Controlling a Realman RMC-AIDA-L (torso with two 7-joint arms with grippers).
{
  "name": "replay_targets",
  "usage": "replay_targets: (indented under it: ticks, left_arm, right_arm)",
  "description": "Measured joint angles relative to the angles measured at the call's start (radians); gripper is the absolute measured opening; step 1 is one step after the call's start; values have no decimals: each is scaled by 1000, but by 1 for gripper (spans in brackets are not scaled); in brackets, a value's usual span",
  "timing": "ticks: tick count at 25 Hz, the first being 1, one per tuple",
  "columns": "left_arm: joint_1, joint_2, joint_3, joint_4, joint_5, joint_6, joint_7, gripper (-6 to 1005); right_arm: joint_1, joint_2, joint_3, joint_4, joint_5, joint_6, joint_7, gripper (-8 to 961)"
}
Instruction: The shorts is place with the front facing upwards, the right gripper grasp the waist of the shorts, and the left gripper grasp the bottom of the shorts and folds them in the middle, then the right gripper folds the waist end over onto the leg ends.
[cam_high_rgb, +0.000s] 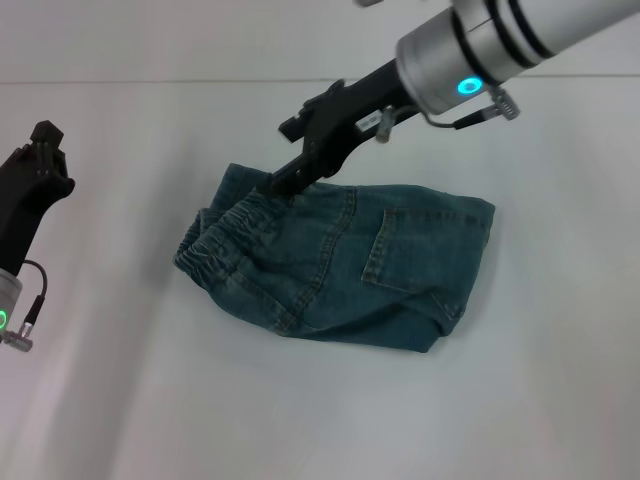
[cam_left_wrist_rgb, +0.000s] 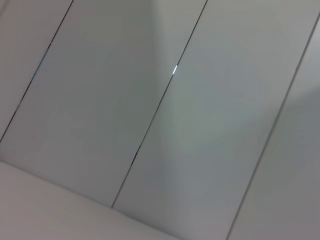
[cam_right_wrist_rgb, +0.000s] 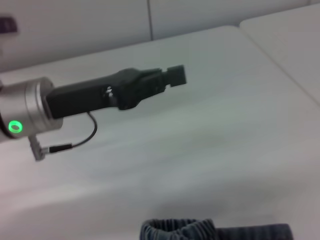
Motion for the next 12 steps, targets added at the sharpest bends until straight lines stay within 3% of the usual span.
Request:
replay_targets:
  ticks: [5, 9, 12]
  left_arm:
    - [0, 22, 56, 27, 10, 11, -77, 69]
    - [-1, 33, 227, 152, 11, 37, -291, 86]
    - [9, 40, 361, 238, 11, 56, -428, 98]
  right_arm:
    - [-83, -7, 81, -67, 43, -39, -1, 917]
    - [-215, -18, 141, -146, 160, -98, -5, 926]
    - [-320, -42, 189, -163, 275, -174, -32, 924]
